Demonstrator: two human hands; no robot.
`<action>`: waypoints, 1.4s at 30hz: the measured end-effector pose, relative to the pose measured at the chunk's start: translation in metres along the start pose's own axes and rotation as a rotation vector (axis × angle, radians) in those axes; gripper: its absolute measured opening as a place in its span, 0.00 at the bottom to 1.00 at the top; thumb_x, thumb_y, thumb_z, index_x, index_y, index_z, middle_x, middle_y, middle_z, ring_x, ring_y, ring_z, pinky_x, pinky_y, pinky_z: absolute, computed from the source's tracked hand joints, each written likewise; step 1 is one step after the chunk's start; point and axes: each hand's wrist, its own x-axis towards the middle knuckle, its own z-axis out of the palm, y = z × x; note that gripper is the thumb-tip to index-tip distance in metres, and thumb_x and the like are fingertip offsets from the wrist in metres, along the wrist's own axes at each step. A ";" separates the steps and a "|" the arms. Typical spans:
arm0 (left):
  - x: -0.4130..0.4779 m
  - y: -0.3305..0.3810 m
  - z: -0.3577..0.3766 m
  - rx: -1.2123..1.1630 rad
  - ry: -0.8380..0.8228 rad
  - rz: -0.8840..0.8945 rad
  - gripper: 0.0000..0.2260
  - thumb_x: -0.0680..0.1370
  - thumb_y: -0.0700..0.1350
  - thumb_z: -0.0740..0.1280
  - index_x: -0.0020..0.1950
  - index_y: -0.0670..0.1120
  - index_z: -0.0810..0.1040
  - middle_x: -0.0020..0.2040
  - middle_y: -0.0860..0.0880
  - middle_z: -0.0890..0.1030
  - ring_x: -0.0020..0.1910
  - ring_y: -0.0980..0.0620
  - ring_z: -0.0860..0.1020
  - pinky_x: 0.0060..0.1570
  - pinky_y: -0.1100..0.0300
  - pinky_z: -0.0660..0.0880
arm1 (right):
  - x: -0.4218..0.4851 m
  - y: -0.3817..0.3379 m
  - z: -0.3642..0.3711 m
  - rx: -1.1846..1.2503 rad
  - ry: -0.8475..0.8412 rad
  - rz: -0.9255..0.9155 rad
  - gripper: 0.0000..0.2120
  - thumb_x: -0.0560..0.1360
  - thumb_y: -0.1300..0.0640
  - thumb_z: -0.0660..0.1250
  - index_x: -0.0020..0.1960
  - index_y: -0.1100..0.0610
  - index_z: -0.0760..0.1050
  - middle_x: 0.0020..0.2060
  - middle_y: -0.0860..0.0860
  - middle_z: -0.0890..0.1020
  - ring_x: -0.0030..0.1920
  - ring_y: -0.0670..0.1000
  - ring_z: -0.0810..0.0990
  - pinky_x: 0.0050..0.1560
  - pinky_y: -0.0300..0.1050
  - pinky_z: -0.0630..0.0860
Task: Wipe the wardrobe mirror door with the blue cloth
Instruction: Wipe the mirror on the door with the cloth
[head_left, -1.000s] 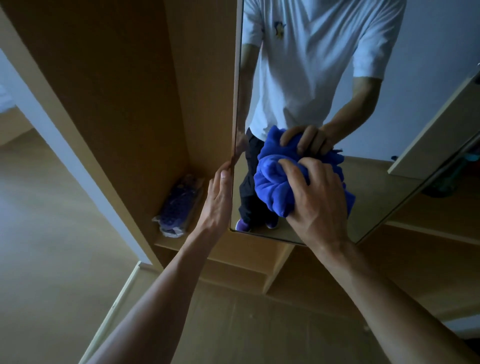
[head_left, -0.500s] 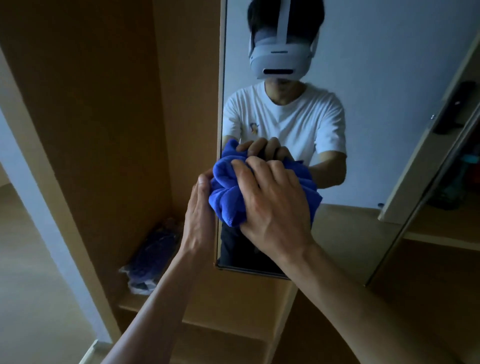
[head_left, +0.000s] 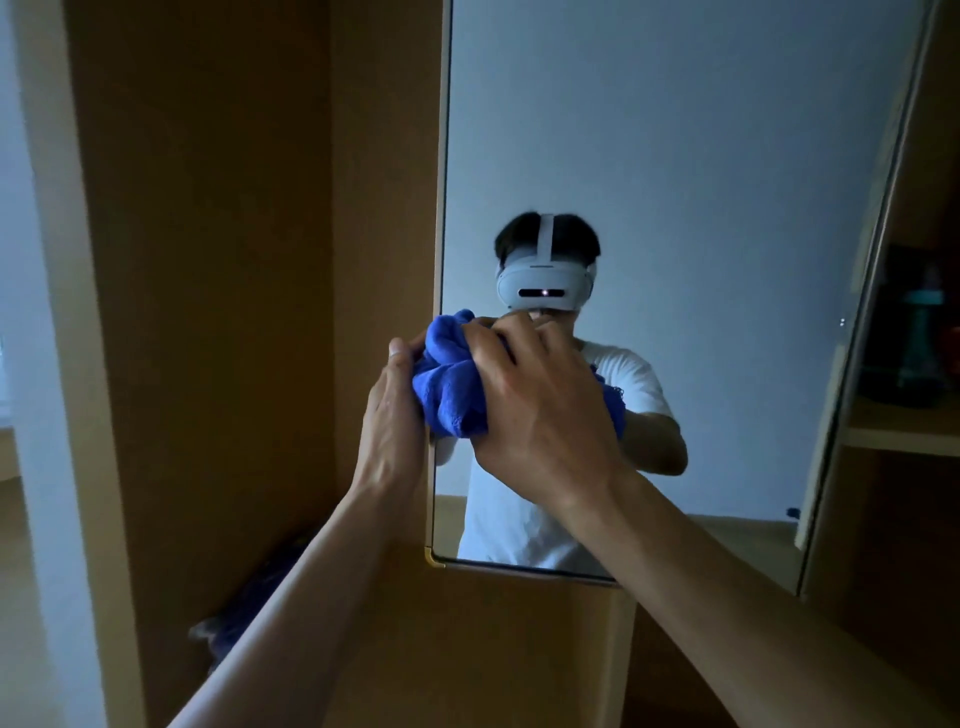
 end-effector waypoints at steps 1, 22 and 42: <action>0.000 -0.002 0.000 -0.003 0.007 0.006 0.23 0.87 0.57 0.52 0.60 0.46 0.83 0.51 0.46 0.88 0.49 0.54 0.86 0.42 0.65 0.80 | -0.001 0.000 0.000 0.020 0.023 0.000 0.33 0.67 0.45 0.47 0.68 0.55 0.69 0.56 0.56 0.76 0.54 0.60 0.74 0.54 0.56 0.74; 0.005 -0.006 -0.007 0.288 -0.035 0.058 0.27 0.83 0.68 0.46 0.71 0.61 0.75 0.62 0.51 0.83 0.60 0.52 0.82 0.65 0.48 0.76 | 0.055 0.006 -0.024 -0.183 0.229 -0.032 0.20 0.72 0.59 0.63 0.63 0.54 0.74 0.48 0.54 0.79 0.46 0.60 0.77 0.40 0.49 0.60; -0.011 -0.004 -0.001 0.158 -0.003 -0.020 0.32 0.80 0.70 0.50 0.60 0.51 0.84 0.53 0.45 0.87 0.55 0.47 0.85 0.64 0.44 0.77 | -0.002 0.005 0.004 -0.146 0.096 -0.162 0.20 0.74 0.56 0.64 0.65 0.57 0.69 0.54 0.58 0.78 0.52 0.61 0.76 0.50 0.57 0.74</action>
